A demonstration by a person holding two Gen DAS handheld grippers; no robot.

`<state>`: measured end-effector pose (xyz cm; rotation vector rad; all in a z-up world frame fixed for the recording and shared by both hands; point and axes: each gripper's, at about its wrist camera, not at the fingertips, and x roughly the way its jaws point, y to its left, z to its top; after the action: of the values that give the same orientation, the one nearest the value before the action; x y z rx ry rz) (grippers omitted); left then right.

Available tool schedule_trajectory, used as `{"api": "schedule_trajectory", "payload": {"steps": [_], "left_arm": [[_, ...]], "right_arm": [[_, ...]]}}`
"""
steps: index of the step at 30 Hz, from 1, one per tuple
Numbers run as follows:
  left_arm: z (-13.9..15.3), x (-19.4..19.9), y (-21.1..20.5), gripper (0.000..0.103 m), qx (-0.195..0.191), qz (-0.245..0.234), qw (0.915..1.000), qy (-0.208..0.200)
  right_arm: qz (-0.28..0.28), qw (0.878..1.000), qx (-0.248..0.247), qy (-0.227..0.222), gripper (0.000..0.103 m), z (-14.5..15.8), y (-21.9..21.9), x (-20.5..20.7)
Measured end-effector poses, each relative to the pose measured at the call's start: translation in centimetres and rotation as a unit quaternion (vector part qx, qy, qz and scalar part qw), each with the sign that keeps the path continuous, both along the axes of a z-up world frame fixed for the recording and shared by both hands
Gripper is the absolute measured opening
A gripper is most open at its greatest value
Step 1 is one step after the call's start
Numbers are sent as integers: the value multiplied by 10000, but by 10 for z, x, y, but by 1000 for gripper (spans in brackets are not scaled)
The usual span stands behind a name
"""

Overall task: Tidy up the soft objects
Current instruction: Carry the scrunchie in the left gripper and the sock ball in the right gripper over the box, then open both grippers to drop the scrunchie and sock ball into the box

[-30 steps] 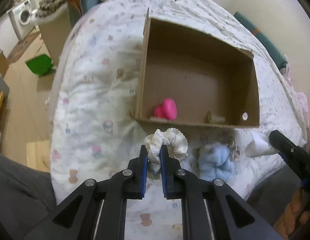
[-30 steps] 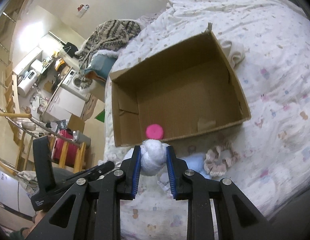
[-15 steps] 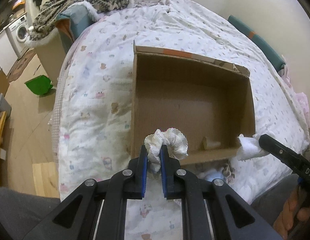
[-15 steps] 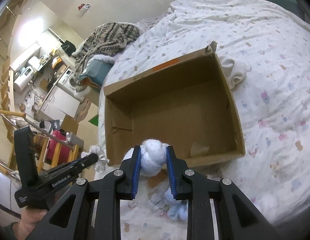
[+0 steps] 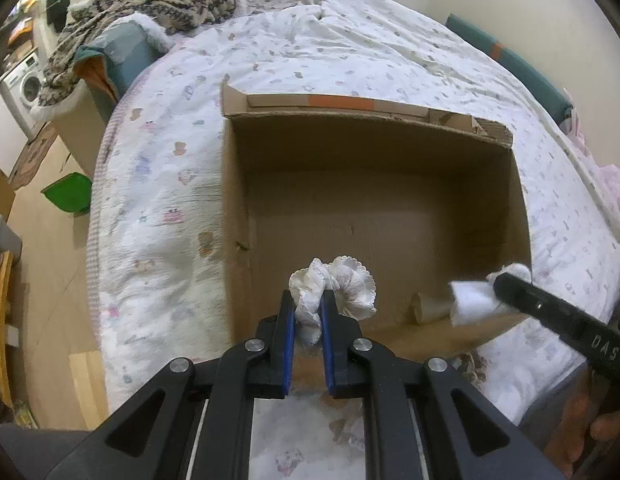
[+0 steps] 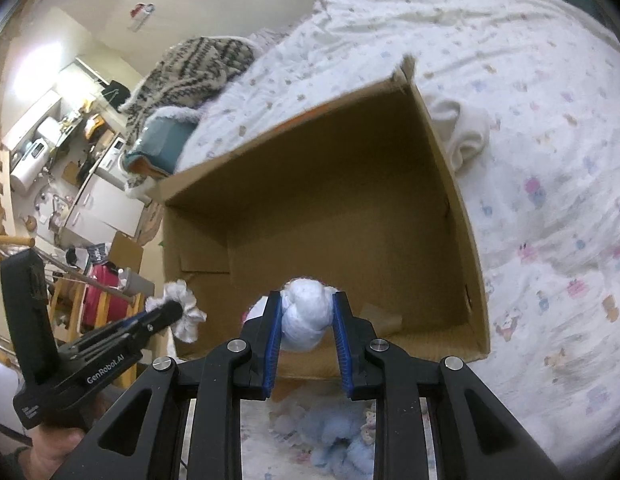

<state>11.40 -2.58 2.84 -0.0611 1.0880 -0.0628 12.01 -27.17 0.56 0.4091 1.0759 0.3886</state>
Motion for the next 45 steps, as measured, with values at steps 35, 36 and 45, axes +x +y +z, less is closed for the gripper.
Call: {"api": "schedule_trajectory", "payload": {"steps": [35, 36, 45], "left_arm": [[-28, 5, -28, 14, 228, -309, 9989, -279], [-28, 5, -29, 15, 239, -323, 9988, -274], [-25, 3, -29, 32, 254, -324, 9986, -336]], "right_arm": [[231, 9955, -810, 440, 27, -39, 24, 12], [231, 9956, -804, 431, 27, -39, 25, 12], [233, 9965, -743, 298, 29, -34, 23, 10]]}}
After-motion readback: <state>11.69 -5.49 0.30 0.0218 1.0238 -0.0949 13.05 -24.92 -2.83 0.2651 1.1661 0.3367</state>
